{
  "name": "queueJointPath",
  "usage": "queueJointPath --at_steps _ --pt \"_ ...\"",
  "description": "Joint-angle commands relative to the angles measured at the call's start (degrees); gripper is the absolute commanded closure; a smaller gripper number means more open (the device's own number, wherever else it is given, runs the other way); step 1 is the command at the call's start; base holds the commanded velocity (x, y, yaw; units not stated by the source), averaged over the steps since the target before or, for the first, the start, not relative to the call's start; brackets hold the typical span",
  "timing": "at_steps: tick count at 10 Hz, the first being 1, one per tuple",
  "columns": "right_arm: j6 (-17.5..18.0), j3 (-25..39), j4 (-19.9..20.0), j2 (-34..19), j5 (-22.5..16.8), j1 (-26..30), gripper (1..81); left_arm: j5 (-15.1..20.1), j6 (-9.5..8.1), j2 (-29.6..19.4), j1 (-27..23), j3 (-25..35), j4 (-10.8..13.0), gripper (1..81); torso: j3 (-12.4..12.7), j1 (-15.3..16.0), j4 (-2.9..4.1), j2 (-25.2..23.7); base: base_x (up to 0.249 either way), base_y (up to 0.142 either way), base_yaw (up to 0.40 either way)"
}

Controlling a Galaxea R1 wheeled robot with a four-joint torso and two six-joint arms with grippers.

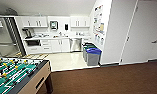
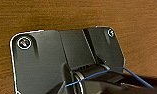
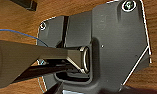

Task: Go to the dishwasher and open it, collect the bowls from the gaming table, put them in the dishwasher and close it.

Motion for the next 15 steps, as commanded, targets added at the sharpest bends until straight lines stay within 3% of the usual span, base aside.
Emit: queueJointPath --at_steps 1,15 --pt "-0.3 0.5 0.3 -1.1 -3.1 2.3 1.0 2.8 0.26 -0.8 -2.9 0.6 0.7 1.0 0.0 0.0 0.00 0.0 0.254 0.000 0.000" --pt "-0.2 -0.1 0.5 -1.6 -2.8 2.4 1.0 2.7 0.17 -1.1 -2.9 0.6 0.7 1.0 0.0 0.0 0.00 0.0 0.254 0.000 0.000"
